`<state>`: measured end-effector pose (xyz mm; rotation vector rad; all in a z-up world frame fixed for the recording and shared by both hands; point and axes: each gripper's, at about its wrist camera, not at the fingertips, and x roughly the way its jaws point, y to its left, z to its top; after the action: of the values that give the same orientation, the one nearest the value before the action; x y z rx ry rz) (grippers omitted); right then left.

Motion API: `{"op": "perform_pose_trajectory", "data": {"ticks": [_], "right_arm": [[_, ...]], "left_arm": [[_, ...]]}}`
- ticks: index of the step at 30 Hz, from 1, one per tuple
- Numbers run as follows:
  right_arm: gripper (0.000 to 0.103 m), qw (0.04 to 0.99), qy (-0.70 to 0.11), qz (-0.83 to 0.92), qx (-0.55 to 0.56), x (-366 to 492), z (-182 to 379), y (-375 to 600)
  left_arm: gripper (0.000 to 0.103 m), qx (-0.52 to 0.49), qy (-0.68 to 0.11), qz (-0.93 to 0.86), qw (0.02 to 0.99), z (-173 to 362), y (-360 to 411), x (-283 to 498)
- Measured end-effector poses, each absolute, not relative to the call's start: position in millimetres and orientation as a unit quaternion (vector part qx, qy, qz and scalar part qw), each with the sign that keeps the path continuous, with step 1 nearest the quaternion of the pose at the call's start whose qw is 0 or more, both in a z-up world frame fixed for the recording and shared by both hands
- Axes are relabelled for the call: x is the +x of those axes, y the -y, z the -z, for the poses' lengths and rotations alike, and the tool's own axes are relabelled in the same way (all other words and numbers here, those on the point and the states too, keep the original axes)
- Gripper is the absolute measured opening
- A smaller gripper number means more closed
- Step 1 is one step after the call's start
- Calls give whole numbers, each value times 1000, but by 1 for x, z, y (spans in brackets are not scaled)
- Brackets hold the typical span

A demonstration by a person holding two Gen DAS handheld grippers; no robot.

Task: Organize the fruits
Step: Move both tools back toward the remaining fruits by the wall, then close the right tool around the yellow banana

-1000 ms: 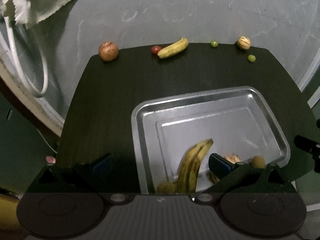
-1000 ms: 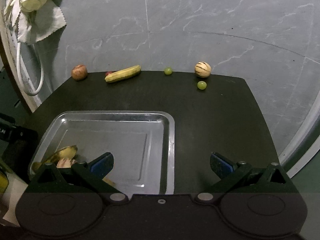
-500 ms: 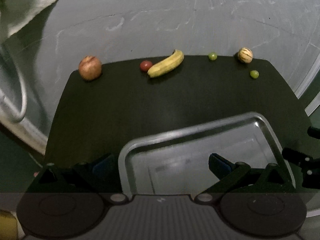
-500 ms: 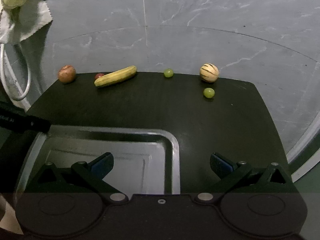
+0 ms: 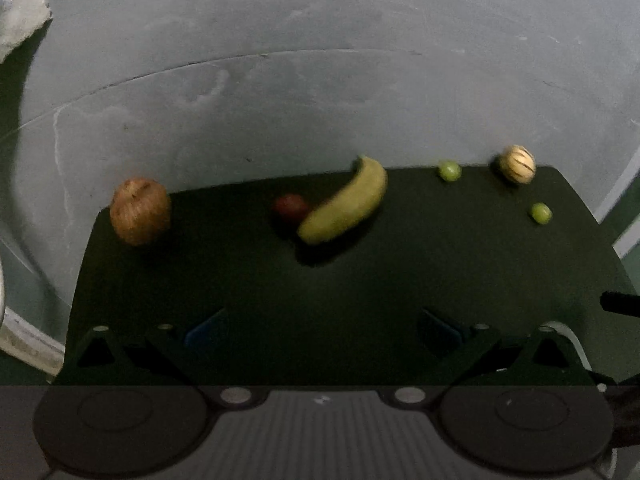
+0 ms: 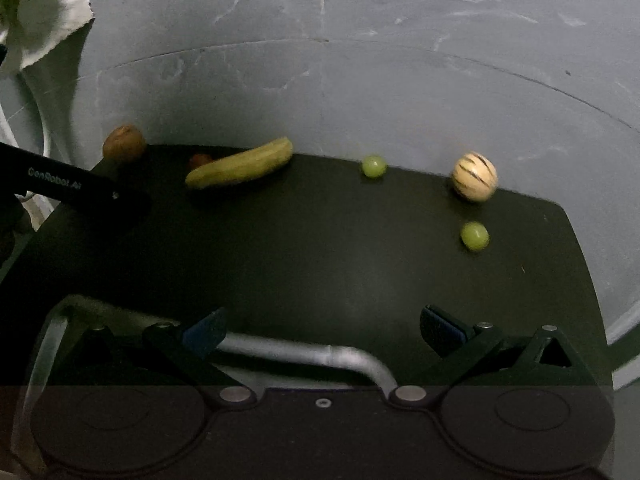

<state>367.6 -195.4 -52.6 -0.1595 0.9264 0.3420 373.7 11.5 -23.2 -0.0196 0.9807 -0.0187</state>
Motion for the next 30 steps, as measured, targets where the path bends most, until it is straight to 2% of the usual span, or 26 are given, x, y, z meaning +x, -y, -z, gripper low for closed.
{"op": "perform_pose_trajectory", "data": {"ticks": [7, 15, 19, 24, 30], "right_arm": [[102, 877, -448, -163, -60, 420, 58, 175], [102, 876, -467, -116, 14, 464, 63, 168], [102, 882, -460, -103, 7, 477, 65, 168], [95, 886, -451, -107, -6, 490, 72, 173], [85, 892, -437, -113, -17, 508, 78, 179]], "left_arm": [[102, -66, -454, -19, 888, 24, -54, 410], [102, -140, -443, -30, 885, 33, -82, 443], [102, -193, -447, -34, 873, 44, -92, 455], [99, -200, -445, -28, 872, 50, -95, 462], [87, -196, -453, -11, 870, 54, -90, 470]]}}
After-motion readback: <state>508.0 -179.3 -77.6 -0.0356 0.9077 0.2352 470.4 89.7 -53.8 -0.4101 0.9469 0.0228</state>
